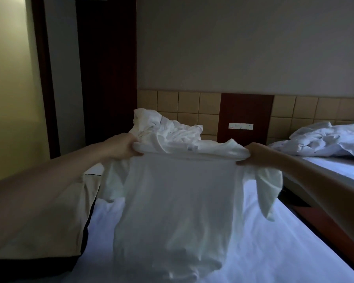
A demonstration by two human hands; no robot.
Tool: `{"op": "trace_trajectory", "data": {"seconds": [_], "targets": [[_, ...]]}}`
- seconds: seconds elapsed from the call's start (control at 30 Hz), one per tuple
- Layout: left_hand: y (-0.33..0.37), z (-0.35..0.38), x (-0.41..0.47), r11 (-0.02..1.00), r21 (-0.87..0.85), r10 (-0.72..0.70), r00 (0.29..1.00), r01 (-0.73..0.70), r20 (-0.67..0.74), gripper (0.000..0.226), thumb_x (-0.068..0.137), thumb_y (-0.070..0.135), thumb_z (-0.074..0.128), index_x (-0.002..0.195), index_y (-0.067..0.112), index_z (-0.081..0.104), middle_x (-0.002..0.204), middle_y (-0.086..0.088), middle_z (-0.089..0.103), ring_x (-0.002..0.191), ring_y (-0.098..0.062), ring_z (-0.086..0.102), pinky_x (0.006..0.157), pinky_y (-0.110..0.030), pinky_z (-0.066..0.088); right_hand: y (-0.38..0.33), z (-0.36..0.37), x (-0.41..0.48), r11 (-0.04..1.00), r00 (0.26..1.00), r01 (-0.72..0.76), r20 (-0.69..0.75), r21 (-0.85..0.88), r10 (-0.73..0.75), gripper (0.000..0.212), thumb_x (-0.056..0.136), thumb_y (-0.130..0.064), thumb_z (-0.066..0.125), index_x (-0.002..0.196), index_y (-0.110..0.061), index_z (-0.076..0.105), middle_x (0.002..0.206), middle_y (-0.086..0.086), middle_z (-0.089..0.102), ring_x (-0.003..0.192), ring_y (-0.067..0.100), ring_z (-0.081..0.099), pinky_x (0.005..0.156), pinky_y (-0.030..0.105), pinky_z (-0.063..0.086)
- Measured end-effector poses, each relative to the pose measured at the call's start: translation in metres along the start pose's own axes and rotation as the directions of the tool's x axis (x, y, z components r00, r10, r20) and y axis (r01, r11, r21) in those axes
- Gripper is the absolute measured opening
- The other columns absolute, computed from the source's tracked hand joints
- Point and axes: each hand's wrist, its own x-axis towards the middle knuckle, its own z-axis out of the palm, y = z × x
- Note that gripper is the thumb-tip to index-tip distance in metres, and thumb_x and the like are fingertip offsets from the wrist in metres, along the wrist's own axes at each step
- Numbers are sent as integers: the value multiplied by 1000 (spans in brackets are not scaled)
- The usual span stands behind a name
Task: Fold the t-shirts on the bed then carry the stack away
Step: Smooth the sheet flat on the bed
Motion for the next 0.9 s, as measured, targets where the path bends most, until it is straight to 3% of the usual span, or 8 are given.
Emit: {"op": "trace_trajectory", "data": {"seconds": [0.13, 0.2, 0.33, 0.43, 0.5, 0.6, 0.73, 0.9], "targets": [[-2, -1, 2, 963, -271, 0, 1000, -6, -21, 11, 86, 28, 65, 87, 17, 66, 92, -1, 66, 88, -14, 62, 66, -19, 42, -3, -2, -8, 851, 997, -65, 64, 521, 37, 13, 90, -9, 59, 84, -20, 62, 76, -1, 64, 71, 14, 61, 63, 20, 48], [-3, -3, 1, 950, -311, 10, 1000, -16, -20, 26, 76, 39, 69, 90, 17, 67, 94, -1, 68, 90, -14, 63, 70, -20, 45, -5, -5, -12, 781, 993, -85, 114, 619, 18, 9, 90, -9, 58, 92, -16, 64, 80, 0, 67, 69, 11, 65, 60, 20, 52], [-10, -7, -6, 976, -218, 34, 996, -16, 77, 50, 60, 57, 76, 91, 18, 68, 92, 1, 69, 85, -12, 65, 74, -26, 51, -5, -8, -15, 977, 985, -19, 171, 212, -18, 22, 79, -21, 74, 91, -27, 58, 88, -7, 63, 74, 3, 60, 56, 12, 44], [-8, 0, -8, 1000, 2, 18, 984, -18, 178, 34, 66, 41, 82, 80, 19, 61, 84, -1, 65, 78, -14, 62, 70, -29, 49, -6, -1, -10, 989, 977, -7, 212, -149, 39, 35, 74, -23, 78, 104, -16, 62, 90, -3, 60, 76, 9, 56, 56, 9, 39], [-6, 7, -7, 996, 69, 41, 985, -53, 167, 28, 74, 35, 78, 68, 24, 53, 72, 5, 58, 67, -9, 55, 60, -23, 42, -8, 5, -6, 969, 990, -39, 120, -245, 70, 33, 78, -26, 74, 101, -4, 65, 86, 2, 59, 74, 14, 54, 54, 15, 38], [-12, 12, -2, 999, -20, 52, 994, -50, 94, 26, 83, 27, 70, 64, 23, 52, 70, 4, 56, 69, -12, 55, 62, -22, 39, -2, 9, -4, 999, 999, 2, -43, -37, -4, 13, 83, -18, 69, 87, -6, 67, 75, 2, 59, 72, 16, 55, 52, 11, 38], [-15, 7, 0, 983, -177, 59, 995, -44, 82, 17, 82, 31, 69, 71, 27, 57, 78, 4, 61, 77, -12, 57, 65, -22, 40, -1, 7, -11, 956, 999, 41, -38, 291, -31, 7, 84, -5, 64, 82, -11, 64, 75, 0, 63, 72, 13, 59, 57, 13, 45], [-5, -4, -12, 955, -288, 112, 985, -71, 129, 14, 77, 35, 75, 75, 33, 61, 76, 12, 66, 71, -2, 62, 63, -13, 42, 0, 4, -18, 962, 996, 18, 83, 273, -42, 11, 84, -18, 68, 77, -23, 61, 79, -2, 65, 69, 6, 60, 53, 10, 45]]}}
